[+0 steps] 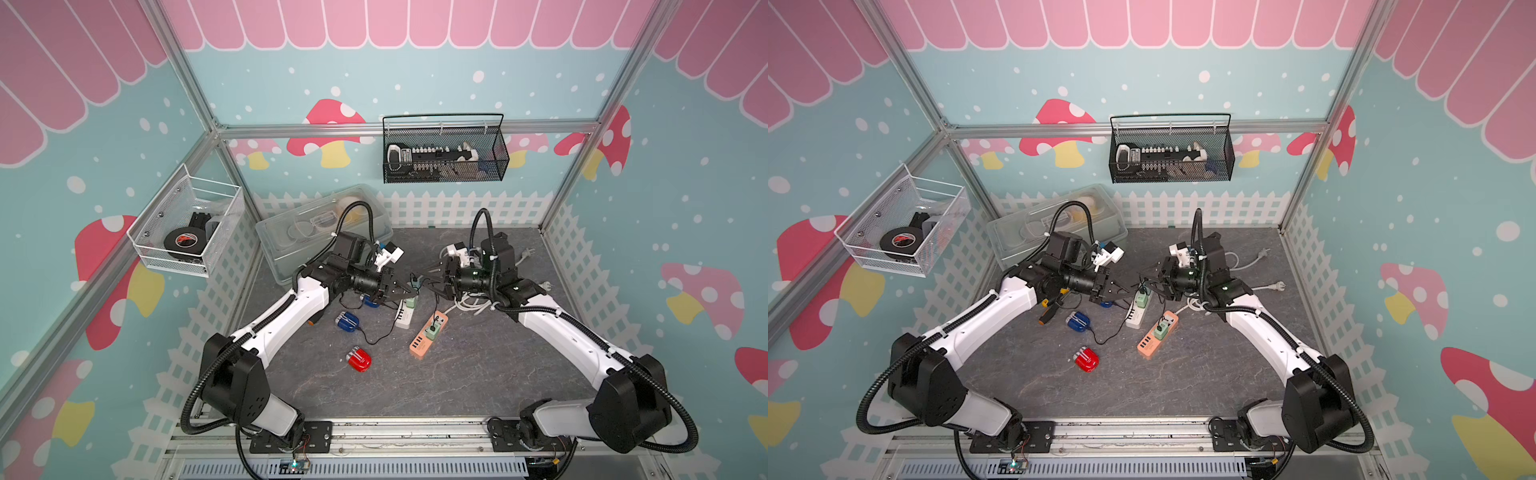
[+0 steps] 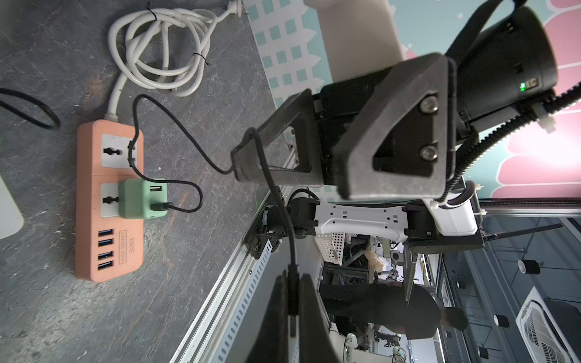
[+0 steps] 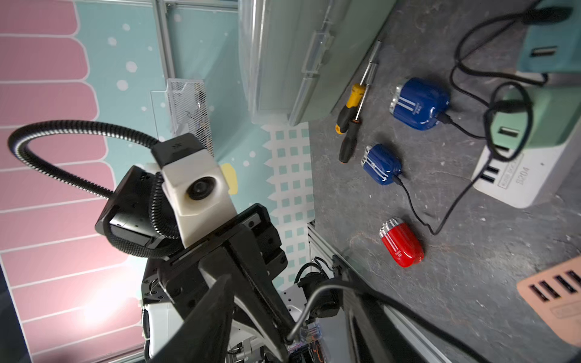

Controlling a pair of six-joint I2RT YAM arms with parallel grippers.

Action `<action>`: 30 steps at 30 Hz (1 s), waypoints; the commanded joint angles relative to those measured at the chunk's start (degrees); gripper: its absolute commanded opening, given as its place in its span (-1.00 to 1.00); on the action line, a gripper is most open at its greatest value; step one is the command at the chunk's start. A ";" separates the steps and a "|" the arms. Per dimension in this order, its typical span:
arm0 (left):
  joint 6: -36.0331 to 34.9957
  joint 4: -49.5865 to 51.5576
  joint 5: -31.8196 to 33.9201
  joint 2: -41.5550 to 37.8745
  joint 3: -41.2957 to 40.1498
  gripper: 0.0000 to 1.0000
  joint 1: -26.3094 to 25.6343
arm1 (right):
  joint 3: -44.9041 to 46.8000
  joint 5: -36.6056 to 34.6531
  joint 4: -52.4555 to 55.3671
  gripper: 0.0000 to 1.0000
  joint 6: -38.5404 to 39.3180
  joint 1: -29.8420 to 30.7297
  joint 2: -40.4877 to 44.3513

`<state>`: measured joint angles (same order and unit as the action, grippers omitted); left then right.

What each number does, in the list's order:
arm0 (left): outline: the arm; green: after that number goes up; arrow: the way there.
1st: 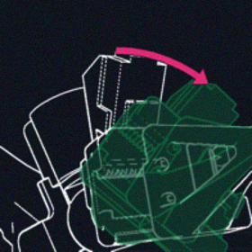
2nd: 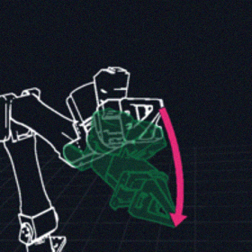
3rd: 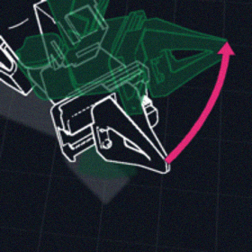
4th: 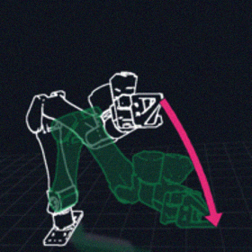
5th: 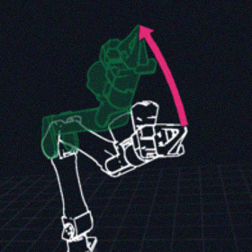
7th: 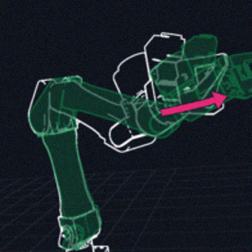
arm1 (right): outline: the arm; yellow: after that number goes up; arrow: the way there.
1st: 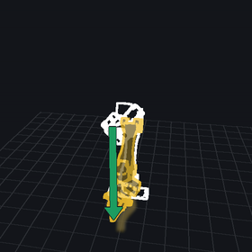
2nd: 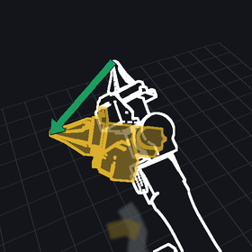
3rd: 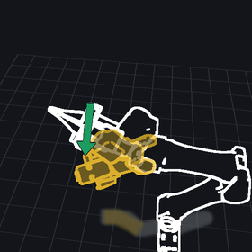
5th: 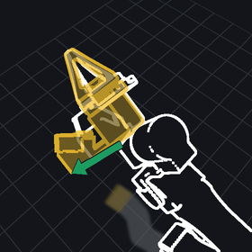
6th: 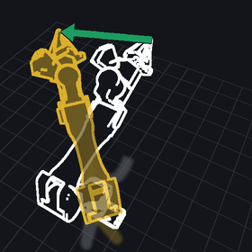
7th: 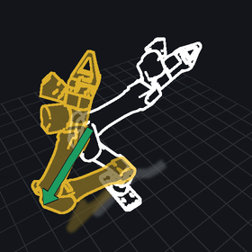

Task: Charge the electric shaver
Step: Pick up the charging cable from the center of the board.

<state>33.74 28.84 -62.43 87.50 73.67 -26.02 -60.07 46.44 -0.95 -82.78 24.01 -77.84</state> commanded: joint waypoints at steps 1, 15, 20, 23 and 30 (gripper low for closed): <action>0.10 -0.54 -1.03 1.24 1.19 -1.00 -0.26 | 1.79 2.88 -7.57 0.00 -6.68 0.25 -0.14; 0.67 -2.26 -0.25 2.76 2.54 -1.00 -0.18 | 2.24 5.16 -1.42 -0.47 -3.63 0.88 -0.73; 1.07 -2.91 -0.50 3.15 2.97 -1.00 -0.17 | 2.29 5.16 -0.48 -0.58 -3.06 0.86 -0.99; 1.02 -3.08 -0.50 3.11 2.66 -1.00 -0.17 | 1.98 4.94 -1.03 -0.68 -3.56 0.91 -1.05; 1.77 -4.10 2.65 1.61 2.15 -0.80 0.48 | 3.92 2.83 -5.63 -1.00 -8.23 0.73 -0.44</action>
<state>34.87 26.61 -61.95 90.21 75.05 -25.91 -57.36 50.48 -2.70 -87.99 24.53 -78.61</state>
